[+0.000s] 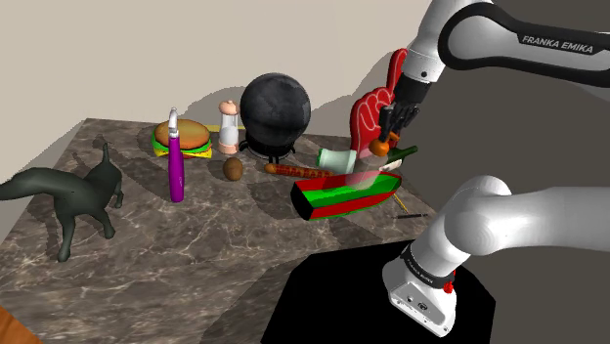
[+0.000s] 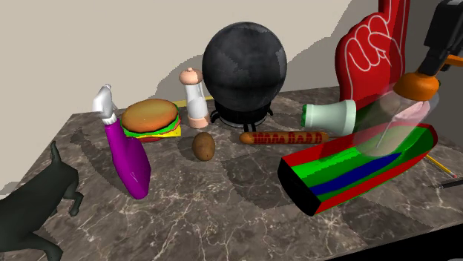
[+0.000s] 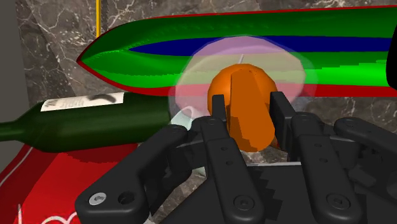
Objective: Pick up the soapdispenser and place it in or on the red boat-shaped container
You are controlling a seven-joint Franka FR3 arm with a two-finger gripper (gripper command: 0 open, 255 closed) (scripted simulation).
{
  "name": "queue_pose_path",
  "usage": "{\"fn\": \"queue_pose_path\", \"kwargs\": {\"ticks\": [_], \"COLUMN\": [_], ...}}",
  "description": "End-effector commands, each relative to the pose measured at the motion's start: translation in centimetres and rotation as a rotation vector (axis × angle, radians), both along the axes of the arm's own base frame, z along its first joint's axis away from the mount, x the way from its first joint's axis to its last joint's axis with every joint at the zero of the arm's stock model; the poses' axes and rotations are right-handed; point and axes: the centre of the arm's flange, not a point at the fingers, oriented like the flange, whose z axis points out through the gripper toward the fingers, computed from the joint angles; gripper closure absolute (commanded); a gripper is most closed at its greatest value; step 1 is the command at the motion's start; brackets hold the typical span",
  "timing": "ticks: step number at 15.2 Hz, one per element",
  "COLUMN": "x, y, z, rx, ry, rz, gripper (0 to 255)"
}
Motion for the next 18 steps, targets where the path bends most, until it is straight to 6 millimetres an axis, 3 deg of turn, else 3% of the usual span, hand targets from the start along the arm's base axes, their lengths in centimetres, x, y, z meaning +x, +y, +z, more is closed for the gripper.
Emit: {"fn": "queue_pose_path", "kwargs": {"ticks": [1,2,7,11,18], "x": [0.0,0.0,0.0,0.2,0.2], "y": [0.0,0.0,0.0,0.1,0.1], "z": [0.0,0.0,0.0,5.0,5.0], "rx": [0.000,0.000,0.000,0.000,0.000], "ry": [0.000,0.000,0.000,0.000,0.000], "rz": [0.000,0.000,0.000,0.000,0.000], "gripper": [255,0,0,0,0]}}
